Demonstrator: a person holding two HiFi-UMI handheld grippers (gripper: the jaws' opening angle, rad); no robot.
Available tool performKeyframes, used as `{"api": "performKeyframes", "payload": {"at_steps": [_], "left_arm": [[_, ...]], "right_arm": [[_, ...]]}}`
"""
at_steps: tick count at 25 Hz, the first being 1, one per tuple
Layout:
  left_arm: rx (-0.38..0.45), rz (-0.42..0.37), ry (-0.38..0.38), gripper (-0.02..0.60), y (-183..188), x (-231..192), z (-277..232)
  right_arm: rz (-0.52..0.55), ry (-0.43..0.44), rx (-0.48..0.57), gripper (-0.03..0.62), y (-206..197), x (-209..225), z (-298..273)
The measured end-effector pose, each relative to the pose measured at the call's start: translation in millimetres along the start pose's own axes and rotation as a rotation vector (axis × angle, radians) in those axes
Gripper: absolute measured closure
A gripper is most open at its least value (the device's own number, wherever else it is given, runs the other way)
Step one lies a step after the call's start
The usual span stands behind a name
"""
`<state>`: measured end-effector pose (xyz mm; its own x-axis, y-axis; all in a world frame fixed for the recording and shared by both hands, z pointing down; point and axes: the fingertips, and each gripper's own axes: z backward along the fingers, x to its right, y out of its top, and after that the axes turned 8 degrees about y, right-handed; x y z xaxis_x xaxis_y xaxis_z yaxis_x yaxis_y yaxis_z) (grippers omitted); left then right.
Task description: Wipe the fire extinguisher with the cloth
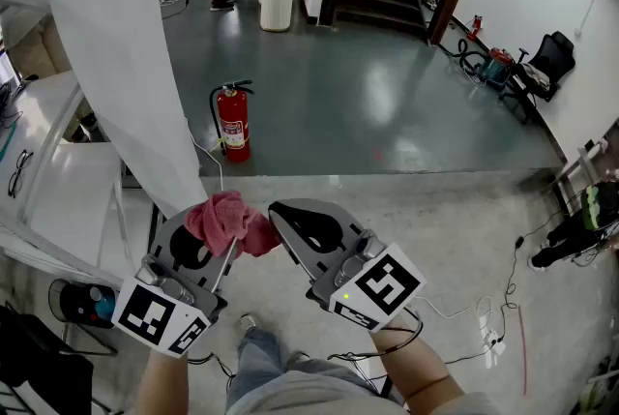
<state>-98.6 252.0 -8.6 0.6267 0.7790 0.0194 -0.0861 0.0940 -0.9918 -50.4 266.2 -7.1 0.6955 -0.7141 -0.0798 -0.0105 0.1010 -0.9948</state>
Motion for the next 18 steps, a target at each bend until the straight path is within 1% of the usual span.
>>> {"api": "performKeyframes", "payload": {"at_steps": [6, 9, 14, 18], "left_arm": [[-0.005, -0.016, -0.008, 0.48, -1.8, -3.5, -3.2], [-0.004, -0.007, -0.014, 0.48, -1.9, -11.4, -6.2], [-0.005, 0.012, -0.014, 0.48, -1.8, -35.7, -15.9], [-0.007, 0.013, -0.02, 0.48, -6.7, -68.3, -28.3]], "right_arm": [[-0.005, -0.001, 0.001, 0.588, -1.7, 2.6, -4.5], [-0.007, -0.003, -0.003, 0.588, -3.9, 6.5, -12.6], [-0.014, -0.006, 0.009, 0.588, -3.9, 18.7, -32.6], [-0.018, 0.006, 0.026, 0.588, -6.0, 34.1, -62.1]]}}
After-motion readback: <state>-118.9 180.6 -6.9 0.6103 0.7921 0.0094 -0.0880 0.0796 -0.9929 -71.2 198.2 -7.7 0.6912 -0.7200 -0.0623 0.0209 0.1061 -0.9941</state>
